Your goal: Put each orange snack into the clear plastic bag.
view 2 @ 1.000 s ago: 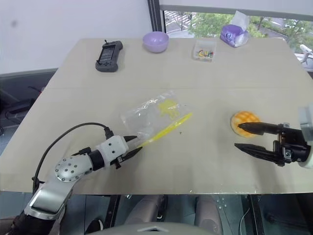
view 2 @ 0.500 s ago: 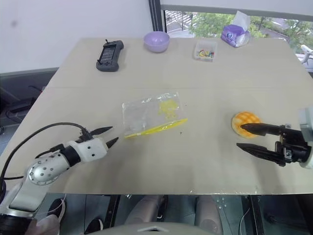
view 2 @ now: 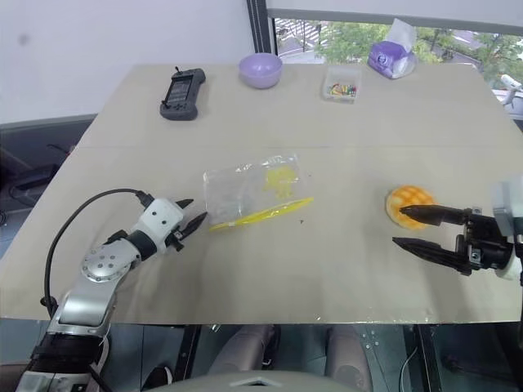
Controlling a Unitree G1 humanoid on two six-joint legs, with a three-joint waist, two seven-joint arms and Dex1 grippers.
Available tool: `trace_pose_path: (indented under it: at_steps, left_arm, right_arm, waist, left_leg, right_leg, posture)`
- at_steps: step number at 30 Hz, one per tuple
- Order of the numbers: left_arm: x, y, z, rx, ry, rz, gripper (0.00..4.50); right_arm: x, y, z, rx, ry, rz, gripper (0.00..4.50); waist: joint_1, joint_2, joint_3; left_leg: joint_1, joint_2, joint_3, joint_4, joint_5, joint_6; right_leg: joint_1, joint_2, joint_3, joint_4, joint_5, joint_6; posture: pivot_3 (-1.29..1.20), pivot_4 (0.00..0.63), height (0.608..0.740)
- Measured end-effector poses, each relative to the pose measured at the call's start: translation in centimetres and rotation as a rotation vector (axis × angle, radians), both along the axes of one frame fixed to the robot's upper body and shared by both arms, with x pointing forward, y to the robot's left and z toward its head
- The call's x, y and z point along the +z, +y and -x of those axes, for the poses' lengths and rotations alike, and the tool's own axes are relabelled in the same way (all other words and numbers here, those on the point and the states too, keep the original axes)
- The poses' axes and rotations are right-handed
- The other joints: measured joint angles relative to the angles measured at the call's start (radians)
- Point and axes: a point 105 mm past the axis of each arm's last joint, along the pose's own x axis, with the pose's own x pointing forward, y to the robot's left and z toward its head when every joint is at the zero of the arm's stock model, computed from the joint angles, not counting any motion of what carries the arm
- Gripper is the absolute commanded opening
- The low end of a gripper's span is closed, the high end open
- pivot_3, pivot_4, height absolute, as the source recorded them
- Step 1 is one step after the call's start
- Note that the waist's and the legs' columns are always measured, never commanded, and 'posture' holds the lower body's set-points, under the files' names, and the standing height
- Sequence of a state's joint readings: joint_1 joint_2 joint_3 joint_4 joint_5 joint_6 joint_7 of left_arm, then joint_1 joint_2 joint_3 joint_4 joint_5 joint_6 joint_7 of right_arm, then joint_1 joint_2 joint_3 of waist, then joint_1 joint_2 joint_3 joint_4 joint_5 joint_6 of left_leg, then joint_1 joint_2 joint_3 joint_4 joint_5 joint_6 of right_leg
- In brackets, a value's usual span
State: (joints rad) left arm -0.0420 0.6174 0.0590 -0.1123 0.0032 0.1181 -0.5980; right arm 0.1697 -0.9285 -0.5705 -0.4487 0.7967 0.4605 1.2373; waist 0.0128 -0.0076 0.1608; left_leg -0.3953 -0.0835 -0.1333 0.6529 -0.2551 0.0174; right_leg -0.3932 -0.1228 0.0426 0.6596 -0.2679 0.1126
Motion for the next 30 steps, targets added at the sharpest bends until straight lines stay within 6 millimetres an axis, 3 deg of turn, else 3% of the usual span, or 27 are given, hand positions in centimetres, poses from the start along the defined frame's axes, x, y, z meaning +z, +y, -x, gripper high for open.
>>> trace_pose_path:
  at_steps: [7,16,24,30]
  left_arm:
    - [0.3,-1.2,0.1,0.108,0.353,0.434,2.2]
    - [1.0,-2.4,0.8,0.15,0.564,0.741,2.2]
    - [0.9,-2.4,0.8,0.184,0.628,0.725,2.2]
    - [0.5,-4.5,-1.7,0.221,0.643,0.691,2.2]
  right_arm:
    - [0.0,-0.1,0.2,-0.011,-0.002,0.001,2.56]
    - [0.0,-0.2,0.1,-0.031,-0.009,-0.005,2.56]
    - [0.1,-0.2,0.0,-0.035,-0.016,-0.005,2.56]
    - [-0.1,0.1,-0.2,-0.026,-0.013,-0.007,2.56]
  waist:
    - [0.0,0.0,0.0]
    - [-0.001,-0.001,0.0]
    - [0.0,0.0,-0.001]
    - [0.017,0.003,-0.004]
  left_leg:
    - [0.0,0.0,-0.002,0.001,0.0,0.0]
    - [0.0,0.0,-0.002,0.001,0.0,-0.001]
    - [0.0,0.0,-0.001,0.001,0.0,-0.001]
    - [0.014,-0.001,-0.004,0.001,0.0,0.0]
  right_leg:
    - [0.001,0.0,-0.001,0.0,0.0,0.0]
    - [0.001,0.001,-0.001,0.001,0.0,0.0]
    - [0.001,0.0,0.0,0.0,0.0,0.0]
    - [0.018,0.0,-0.003,-0.003,-0.001,0.0]
  posture:
    - [0.0,0.15,0.74]
    - [0.0,0.15,0.74]
    - [0.0,0.15,0.74]
    - [0.0,0.15,0.74]
